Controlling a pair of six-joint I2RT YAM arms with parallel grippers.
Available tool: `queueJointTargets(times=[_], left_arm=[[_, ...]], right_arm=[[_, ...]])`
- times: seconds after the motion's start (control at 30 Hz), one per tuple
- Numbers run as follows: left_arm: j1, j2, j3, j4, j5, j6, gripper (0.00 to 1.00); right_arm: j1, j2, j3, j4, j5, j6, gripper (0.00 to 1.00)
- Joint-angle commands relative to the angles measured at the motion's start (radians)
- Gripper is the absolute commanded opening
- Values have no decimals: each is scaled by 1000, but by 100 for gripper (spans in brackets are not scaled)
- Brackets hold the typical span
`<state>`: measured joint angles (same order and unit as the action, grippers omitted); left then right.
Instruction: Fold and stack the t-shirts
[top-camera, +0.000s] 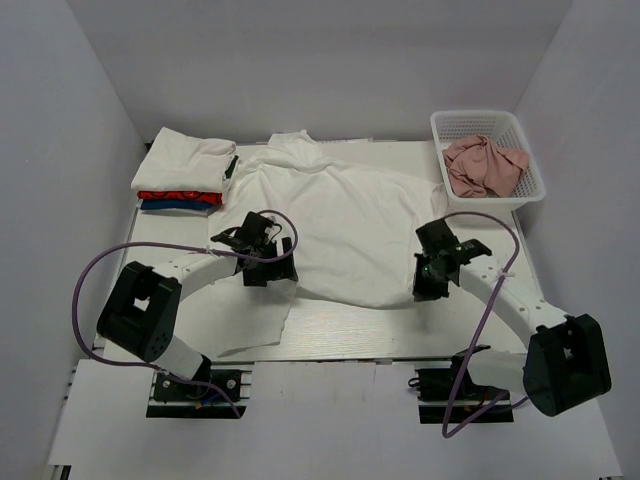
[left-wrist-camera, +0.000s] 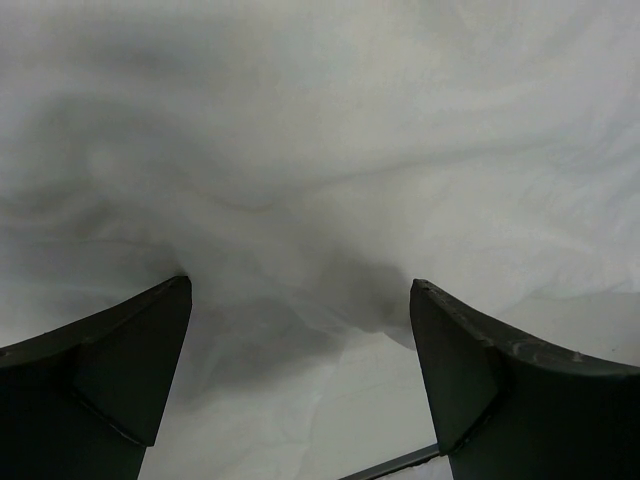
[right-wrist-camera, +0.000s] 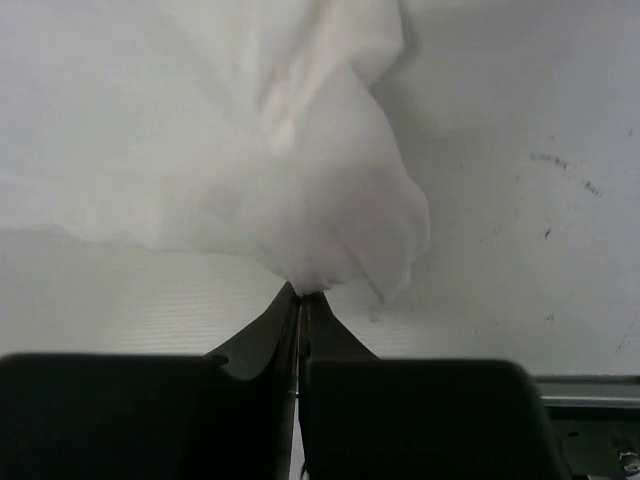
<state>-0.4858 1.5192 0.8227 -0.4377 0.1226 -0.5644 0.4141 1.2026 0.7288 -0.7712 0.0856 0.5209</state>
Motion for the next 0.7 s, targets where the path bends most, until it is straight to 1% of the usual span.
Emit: queueJointTargets(times=[0.0,0.07,0.1,0.13,0.17,0.33,0.4,0.43,0.47,0.53,0.57,0.6,0.67], left_arm=[[-4,-42,-17,14,26,12,100],[-4,-51,-17,14,26,21,100],[-4,-51,-31,14,17,21,100],[-4,-51,-31,14,6,21,100],[-4,-51,-40,14,-6,21,100],[-4,1,-62,24,-6,11,100],[6,13,-62,24,-18,11,100],[6,24,-62,33,-18,11,100],[6,24,-51,33,-30,11,100],[6,33,-42,18,-46,11,100],[6,33,-28,2,-64,11,100],[6,44,-17,2,-64,11,100],[6,53,-8,-22,-77,11,100]], right_arm=[[-20,8,136,-7,-6,5,0],[-29,29,184,-3,-68,-7,0],[-47,35,217,-4,-75,-16,0],[-54,46,233,3,-131,-19,0],[-67,87,277,1,-157,-27,0],[-178,199,351,39,-247,-44,0],[-199,238,403,73,-228,-33,0],[-230,253,418,91,-216,-21,0],[-239,270,423,152,-222,-19,0],[-267,302,454,182,-244,-31,0],[-270,342,454,229,-244,-38,0],[-281,339,458,243,-244,-39,0],[-294,400,504,225,-256,-53,0]])
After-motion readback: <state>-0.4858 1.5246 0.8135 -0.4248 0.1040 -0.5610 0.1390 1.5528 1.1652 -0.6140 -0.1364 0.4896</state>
